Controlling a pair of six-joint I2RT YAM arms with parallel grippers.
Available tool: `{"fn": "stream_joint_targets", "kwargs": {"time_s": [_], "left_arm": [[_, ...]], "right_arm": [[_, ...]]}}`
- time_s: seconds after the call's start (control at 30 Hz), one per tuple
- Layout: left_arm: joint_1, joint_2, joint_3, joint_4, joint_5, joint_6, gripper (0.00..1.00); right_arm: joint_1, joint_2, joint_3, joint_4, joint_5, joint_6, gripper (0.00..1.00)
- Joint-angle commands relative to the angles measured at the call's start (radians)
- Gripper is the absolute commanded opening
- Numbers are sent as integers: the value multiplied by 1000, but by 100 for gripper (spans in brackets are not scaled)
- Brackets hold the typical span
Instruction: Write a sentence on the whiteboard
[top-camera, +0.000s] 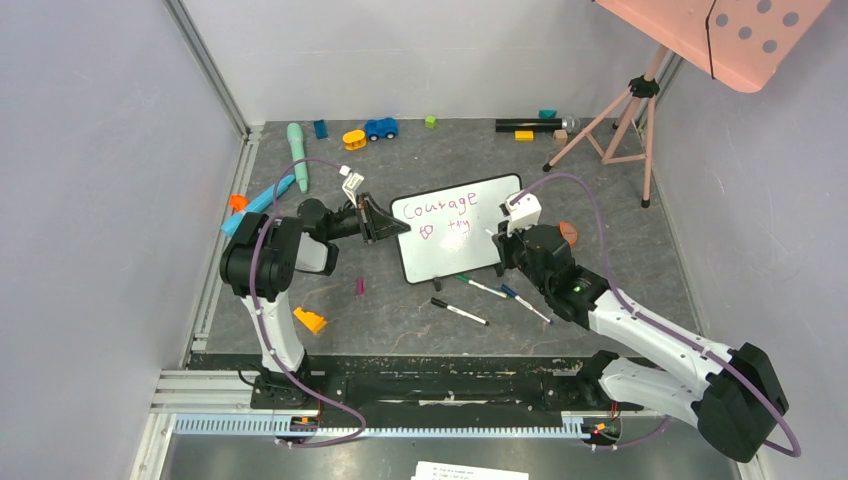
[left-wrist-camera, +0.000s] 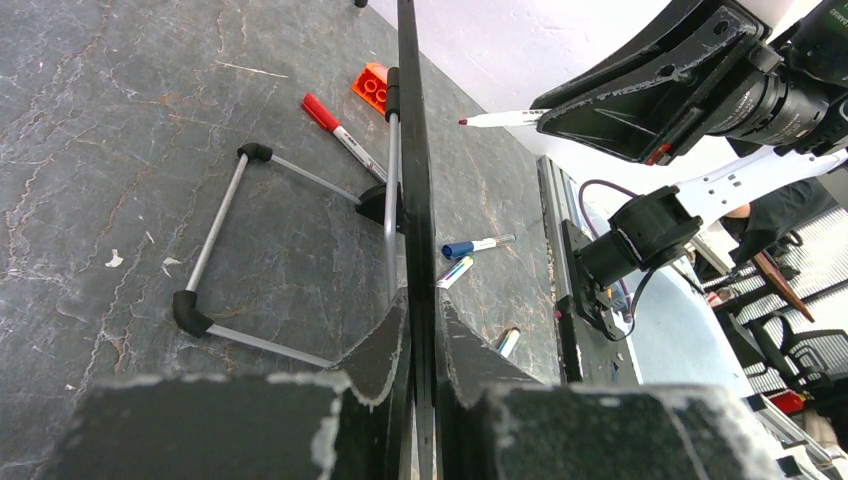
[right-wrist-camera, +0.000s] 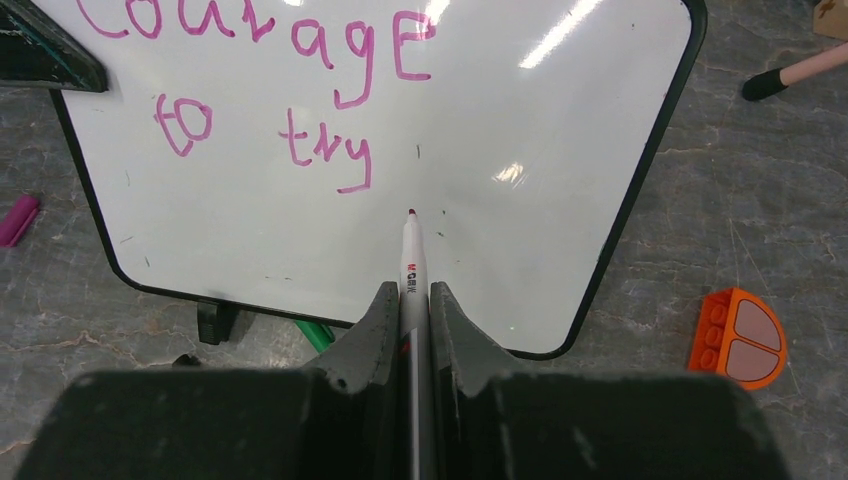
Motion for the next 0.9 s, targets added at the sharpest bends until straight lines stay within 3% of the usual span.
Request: {"fn": "stream_joint_targets", "kwargs": {"time_s": [0.0,0.27,0.5,0.87], "left_arm": [[3,-50,-3,85,4,-4,2],[3,-51,-3,85,4,-3,2],[3,-53,-3,85,6,-2,2],[3,-55,-2,86,7,-2,2]], "right_arm": [[-4,1,-8,22,-30,47,0],[7,44,-39,54,-134,125,0],[155,86,-27,106,64,146,0],[291,210,81,129,187,116,0]]}}
